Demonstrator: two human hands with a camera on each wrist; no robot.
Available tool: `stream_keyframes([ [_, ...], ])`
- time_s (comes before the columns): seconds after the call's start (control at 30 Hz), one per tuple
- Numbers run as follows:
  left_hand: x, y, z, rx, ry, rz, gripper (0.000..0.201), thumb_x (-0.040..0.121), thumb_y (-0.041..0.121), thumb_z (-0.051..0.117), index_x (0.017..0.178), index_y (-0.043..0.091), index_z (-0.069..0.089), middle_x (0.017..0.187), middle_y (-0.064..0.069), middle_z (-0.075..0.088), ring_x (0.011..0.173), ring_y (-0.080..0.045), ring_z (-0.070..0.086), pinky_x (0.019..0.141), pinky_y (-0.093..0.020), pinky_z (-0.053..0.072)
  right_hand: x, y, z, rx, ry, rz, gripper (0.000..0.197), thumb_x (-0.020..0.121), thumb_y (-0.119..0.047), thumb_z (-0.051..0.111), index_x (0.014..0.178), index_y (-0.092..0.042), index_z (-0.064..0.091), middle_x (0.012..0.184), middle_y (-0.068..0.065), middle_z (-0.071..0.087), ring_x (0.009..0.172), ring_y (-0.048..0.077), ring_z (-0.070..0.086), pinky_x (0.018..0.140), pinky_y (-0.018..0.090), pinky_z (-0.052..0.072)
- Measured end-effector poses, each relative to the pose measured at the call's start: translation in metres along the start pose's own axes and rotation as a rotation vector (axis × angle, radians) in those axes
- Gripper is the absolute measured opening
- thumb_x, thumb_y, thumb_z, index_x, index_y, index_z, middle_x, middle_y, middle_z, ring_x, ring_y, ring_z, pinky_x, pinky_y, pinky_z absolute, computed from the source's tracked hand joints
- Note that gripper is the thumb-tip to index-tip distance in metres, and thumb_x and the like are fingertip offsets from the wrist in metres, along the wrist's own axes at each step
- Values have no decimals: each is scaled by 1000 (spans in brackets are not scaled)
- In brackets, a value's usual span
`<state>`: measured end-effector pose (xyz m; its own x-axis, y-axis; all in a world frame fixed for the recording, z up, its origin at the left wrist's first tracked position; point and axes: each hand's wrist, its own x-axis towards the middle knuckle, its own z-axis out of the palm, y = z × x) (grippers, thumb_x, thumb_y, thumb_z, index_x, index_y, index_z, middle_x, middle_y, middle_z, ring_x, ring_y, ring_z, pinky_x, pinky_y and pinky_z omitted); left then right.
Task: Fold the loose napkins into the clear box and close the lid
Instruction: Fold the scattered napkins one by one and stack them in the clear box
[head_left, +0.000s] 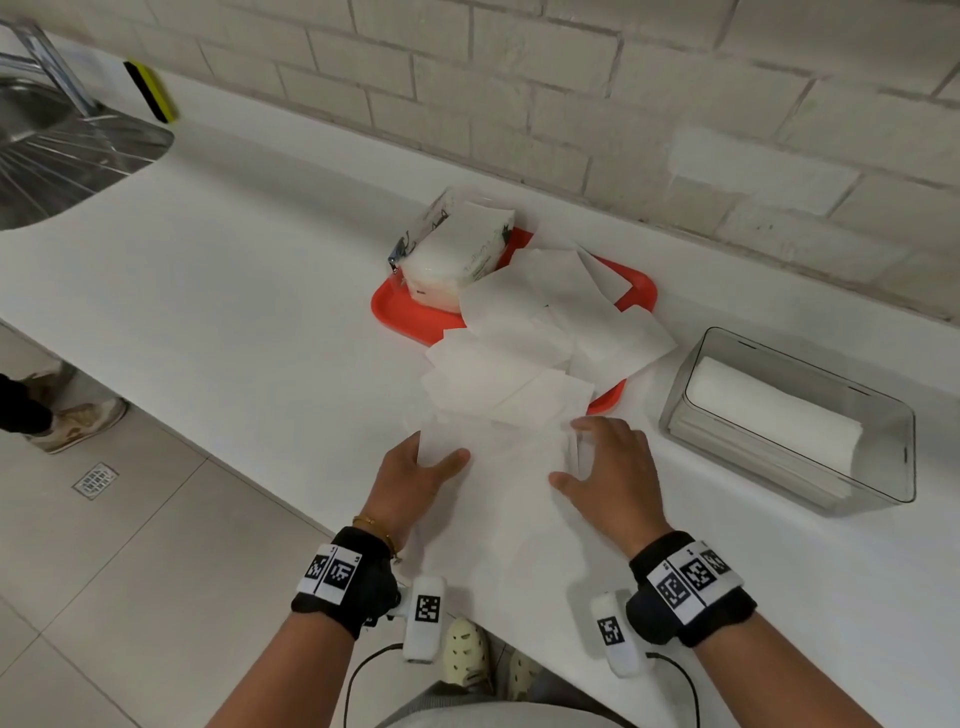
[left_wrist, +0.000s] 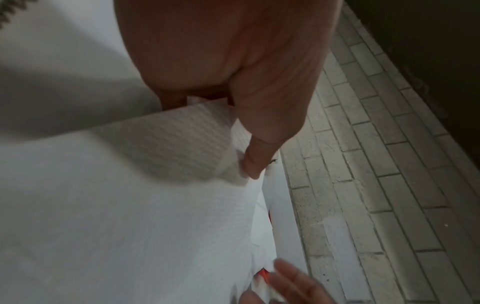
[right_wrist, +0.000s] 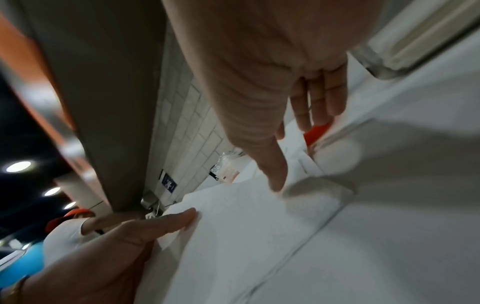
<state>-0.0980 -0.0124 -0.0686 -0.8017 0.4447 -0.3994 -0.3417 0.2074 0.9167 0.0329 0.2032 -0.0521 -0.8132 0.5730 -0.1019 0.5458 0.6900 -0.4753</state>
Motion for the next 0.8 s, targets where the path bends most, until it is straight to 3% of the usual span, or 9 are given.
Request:
stream_keyframes([
  [0.13, -3, 0, 1, 35, -54, 30, 19, 92, 23, 79, 110, 16, 75, 102, -4, 80, 97, -26, 76, 81, -37, 62, 8, -16, -5, -112, -189, -255, 107, 71, -54, 86, 159, -36, 28, 165, -10, 30, 151, 17, 25, 123, 32, 19],
  [0.2, -6, 3, 1, 47, -97, 54, 18, 91, 21, 79, 108, 16, 75, 103, -5, 80, 98, -27, 76, 85, -41, 61, 15, -25, -6, -127, -240, -319, 114, 66, -55, 89, 159, -36, 27, 160, -10, 39, 149, 16, 28, 121, 29, 18],
  [0.3, -11, 8, 0, 81, -128, 95, 23, 89, 23, 81, 110, 20, 74, 106, -2, 80, 99, -23, 76, 87, -41, 62, 28, -29, -13, -182, -250, -325, 89, 65, -57, 89, 144, -35, 52, 129, -11, 62, 126, 16, 46, 109, 29, 26],
  [0.37, -12, 10, -2, 89, -159, 86, 38, 80, 18, 89, 114, 21, 71, 108, -2, 79, 100, -23, 76, 87, -40, 62, 36, -27, -17, -223, -261, -320, 58, 69, -58, 86, 120, -37, 68, 104, -16, 66, 108, 15, 52, 102, 30, 29],
  [0.47, -7, 4, -7, 222, -181, 90, 59, 66, 16, 99, 116, 25, 70, 109, 2, 78, 99, -18, 76, 89, -39, 62, 42, -19, -20, -81, -344, -245, 22, 73, -46, 88, 85, -34, 73, 81, -16, 67, 88, 12, 60, 85, 27, 40],
  [0.6, -2, -3, -11, 379, -125, 109, 52, 64, 23, 98, 109, 30, 73, 103, 12, 79, 94, -10, 76, 89, -44, 62, 42, -9, -30, 120, -433, -163, 23, 76, -34, 90, 80, -18, 75, 82, -2, 73, 73, 12, 64, 68, 24, 46],
  [0.67, -1, -3, -12, 370, -130, 103, 54, 64, 26, 98, 111, 29, 72, 103, 10, 79, 94, -11, 76, 88, -45, 62, 40, -3, -36, 210, -428, -132, 21, 79, -35, 89, 84, -19, 76, 83, -7, 74, 71, 2, 64, 64, 15, 44],
  [0.73, -1, -1, -13, 349, -131, 73, 60, 63, 26, 99, 115, 28, 69, 99, 8, 80, 90, -13, 77, 86, -43, 63, 37, 2, -39, 291, -421, -105, 19, 82, -36, 87, 85, -21, 76, 83, -11, 75, 72, -3, 67, 65, 15, 47],
  [0.8, -2, 0, -14, 289, -123, 21, 61, 66, 17, 98, 117, 26, 66, 83, 9, 79, 77, -8, 75, 78, -33, 63, 34, 8, -38, 366, -419, -72, 17, 85, -35, 85, 87, -20, 77, 89, -9, 78, 81, 5, 73, 76, 27, 55],
])
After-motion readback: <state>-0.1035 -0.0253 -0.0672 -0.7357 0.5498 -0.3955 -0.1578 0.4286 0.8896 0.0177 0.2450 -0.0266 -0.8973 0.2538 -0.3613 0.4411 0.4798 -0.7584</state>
